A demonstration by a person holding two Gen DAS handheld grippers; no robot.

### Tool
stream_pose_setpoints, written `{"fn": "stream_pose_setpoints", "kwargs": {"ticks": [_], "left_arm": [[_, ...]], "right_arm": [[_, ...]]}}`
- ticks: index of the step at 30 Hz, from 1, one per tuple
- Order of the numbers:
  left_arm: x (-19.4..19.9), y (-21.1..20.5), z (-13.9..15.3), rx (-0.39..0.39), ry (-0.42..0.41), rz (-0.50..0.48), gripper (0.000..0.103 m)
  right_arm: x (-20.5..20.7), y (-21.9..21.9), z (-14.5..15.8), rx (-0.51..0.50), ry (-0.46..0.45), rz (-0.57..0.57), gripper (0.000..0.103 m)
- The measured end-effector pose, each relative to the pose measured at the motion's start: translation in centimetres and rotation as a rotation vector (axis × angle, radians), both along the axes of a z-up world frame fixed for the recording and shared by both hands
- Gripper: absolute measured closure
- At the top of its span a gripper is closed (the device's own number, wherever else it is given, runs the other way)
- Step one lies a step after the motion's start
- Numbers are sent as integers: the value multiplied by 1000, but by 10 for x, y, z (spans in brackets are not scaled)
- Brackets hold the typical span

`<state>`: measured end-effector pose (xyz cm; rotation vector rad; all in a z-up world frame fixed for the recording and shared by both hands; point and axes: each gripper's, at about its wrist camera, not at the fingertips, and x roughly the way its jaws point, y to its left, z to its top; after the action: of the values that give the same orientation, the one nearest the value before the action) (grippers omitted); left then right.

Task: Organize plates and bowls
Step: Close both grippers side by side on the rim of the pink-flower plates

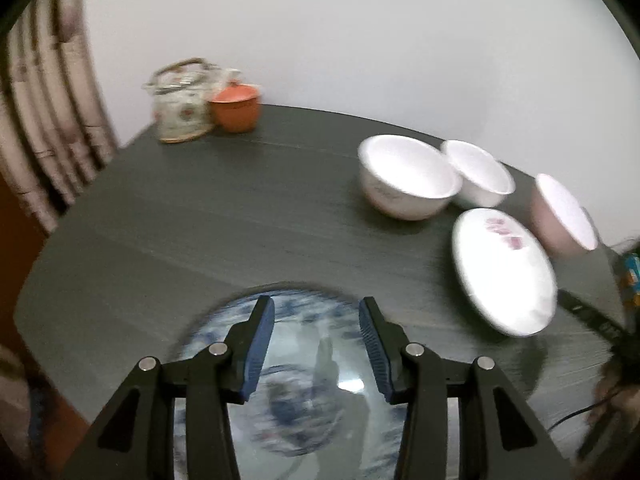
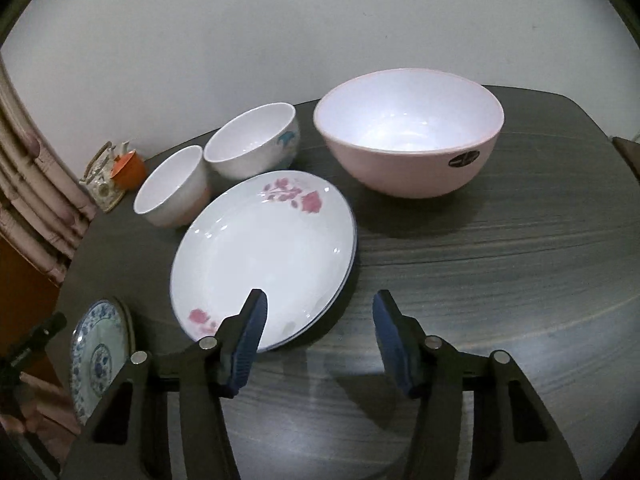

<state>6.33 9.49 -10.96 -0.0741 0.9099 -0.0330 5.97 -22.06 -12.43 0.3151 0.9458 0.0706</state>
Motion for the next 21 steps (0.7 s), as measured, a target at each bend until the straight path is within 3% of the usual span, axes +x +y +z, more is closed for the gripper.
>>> {"fn": "stream_pose_setpoints", "kwargs": {"ticks": [10, 21], "left_arm": [[57, -87, -27, -123, 112, -132, 58], [92, -105, -63, -161, 217, -117, 58]], "right_arm": [[28, -18, -18, 25, 40, 13, 65], [51, -28, -30, 75, 51, 38, 73]]}}
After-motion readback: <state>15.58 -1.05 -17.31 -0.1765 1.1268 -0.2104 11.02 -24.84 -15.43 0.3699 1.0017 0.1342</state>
